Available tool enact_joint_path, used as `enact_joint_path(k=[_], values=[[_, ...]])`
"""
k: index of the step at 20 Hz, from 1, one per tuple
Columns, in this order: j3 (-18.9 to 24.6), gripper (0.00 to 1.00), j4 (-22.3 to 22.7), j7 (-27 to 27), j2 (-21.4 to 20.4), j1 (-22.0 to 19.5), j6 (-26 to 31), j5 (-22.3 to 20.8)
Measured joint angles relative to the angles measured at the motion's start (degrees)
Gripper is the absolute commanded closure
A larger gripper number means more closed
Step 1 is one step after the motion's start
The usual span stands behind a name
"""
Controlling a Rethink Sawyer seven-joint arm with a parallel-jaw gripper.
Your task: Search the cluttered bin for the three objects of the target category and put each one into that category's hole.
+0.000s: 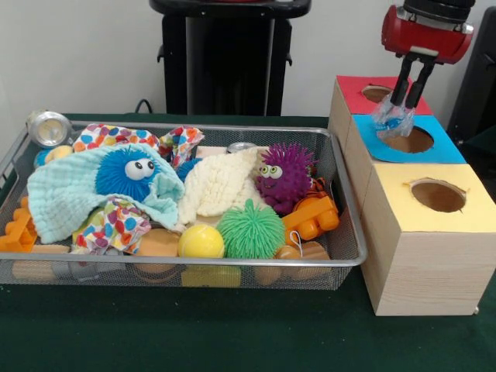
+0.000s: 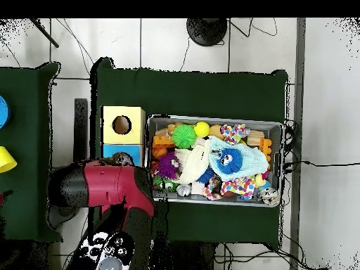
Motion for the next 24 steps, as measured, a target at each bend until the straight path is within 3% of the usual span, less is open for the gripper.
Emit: enact_joint_path(k=[10, 11, 24], values=[[0.0, 1.00, -0.6, 0.4, 0.5, 0.0, 0.0, 0.8], [-0.1, 0.00, -0.6, 0.4, 0.5, 0.0, 0.0, 0.8], [-0.4, 0.00, -0.5, 0.4, 0.4, -0.1, 0.0, 0.8]])
